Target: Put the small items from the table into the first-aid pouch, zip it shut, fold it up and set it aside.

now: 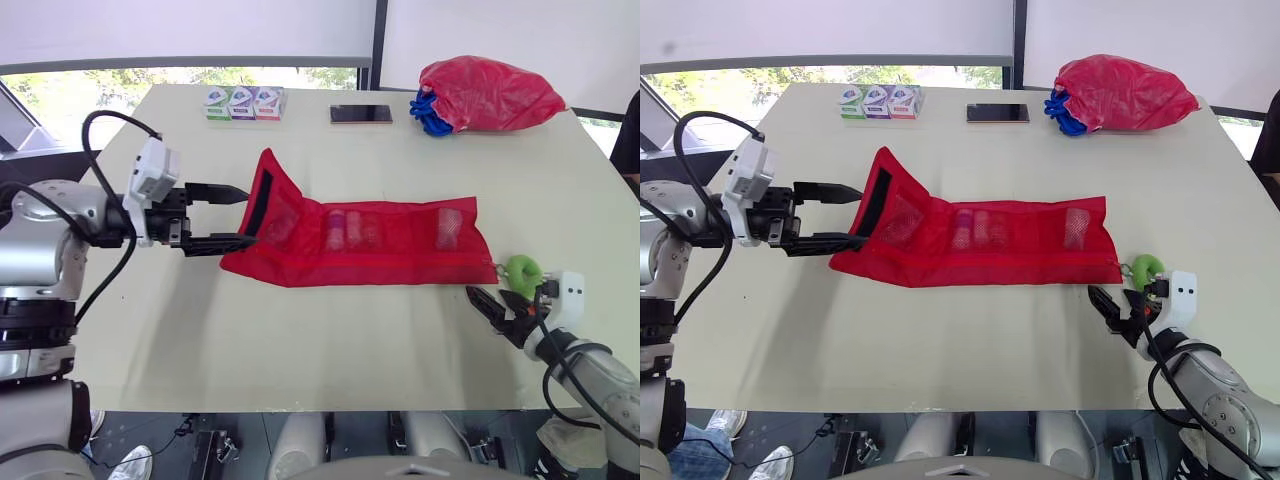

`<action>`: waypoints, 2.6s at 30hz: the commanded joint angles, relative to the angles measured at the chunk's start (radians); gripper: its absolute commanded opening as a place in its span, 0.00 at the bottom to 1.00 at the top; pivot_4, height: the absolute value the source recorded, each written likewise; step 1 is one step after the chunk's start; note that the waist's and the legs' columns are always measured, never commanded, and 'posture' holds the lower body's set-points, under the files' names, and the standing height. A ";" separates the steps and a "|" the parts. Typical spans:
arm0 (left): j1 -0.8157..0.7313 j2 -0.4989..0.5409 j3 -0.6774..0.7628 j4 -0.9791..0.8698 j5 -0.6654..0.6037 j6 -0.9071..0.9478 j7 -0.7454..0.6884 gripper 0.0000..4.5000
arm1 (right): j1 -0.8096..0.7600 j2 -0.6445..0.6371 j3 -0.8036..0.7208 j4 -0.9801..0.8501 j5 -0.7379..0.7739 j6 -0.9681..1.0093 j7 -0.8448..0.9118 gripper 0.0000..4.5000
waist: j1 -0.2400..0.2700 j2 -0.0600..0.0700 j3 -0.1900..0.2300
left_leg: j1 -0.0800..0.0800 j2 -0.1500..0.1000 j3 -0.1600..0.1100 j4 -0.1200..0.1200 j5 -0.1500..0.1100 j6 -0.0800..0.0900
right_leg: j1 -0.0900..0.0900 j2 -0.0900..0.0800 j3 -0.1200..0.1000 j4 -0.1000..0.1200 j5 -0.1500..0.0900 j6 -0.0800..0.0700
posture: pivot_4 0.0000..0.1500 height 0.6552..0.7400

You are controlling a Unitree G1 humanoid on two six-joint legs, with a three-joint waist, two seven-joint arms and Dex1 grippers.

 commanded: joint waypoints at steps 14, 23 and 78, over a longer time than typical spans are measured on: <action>0.023 0.049 0.081 -0.067 -0.079 0.022 -0.068 0.98 | -0.032 -0.009 0.006 0.029 0.012 -0.009 -0.003 1.00 | 0.000 0.000 0.000 | 0.001 0.000 0.001 0.000 0.000 0.000 | 0.000 0.000 0.001 0.001 0.000 0.000 | 1.00 1.00; 0.051 0.017 0.056 -0.179 -0.122 0.055 -0.054 0.98 | -0.063 0.046 0.037 0.043 0.030 -0.001 -0.038 1.00 | -0.002 -0.001 0.000 | 0.001 0.001 0.001 0.001 0.000 0.000 | 0.000 0.001 0.002 0.002 0.001 -0.001 | 1.00 1.00; -0.068 -0.108 -0.081 -0.250 -0.131 0.083 -0.043 1.00 | 0.182 -0.378 -0.176 -0.203 0.301 -0.249 0.291 0.02 | -0.004 0.001 0.002 | 0.005 0.002 0.004 0.001 0.000 0.001 | 0.003 0.004 0.006 0.001 0.000 0.002 | 1.00 1.00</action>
